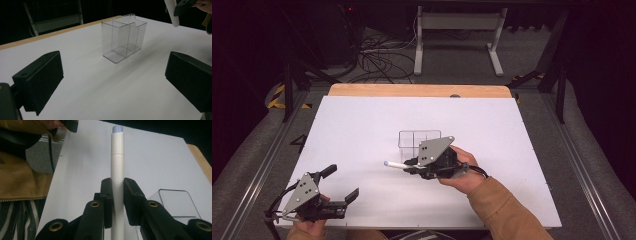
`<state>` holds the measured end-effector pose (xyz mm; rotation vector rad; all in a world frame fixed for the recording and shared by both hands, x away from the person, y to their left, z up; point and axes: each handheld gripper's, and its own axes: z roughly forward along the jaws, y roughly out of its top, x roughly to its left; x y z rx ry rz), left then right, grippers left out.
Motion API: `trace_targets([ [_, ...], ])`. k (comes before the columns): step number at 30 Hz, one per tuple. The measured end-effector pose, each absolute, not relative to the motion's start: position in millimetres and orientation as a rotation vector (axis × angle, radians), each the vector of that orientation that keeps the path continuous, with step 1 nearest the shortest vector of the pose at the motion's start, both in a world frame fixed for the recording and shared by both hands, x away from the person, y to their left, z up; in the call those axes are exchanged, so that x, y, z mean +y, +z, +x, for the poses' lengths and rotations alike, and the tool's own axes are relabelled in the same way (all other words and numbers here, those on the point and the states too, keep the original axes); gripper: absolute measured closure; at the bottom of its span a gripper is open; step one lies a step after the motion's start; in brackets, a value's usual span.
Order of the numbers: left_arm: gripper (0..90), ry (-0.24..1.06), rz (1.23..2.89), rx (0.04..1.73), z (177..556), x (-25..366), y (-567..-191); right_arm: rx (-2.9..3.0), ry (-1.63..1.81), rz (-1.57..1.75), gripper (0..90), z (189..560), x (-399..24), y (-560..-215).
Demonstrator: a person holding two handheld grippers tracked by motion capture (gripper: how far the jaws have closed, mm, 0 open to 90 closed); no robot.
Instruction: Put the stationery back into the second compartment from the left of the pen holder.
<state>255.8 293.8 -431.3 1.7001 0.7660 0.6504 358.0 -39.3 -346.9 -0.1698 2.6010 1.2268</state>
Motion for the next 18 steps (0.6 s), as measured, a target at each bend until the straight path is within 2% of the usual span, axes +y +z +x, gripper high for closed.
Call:
trace_targets([
  [18, 2.3, 0.647, 1.702, 0.766, 257, 294, -432, 2.428, 1.432, 0.169, 78.6, 372, -57, -327],
])
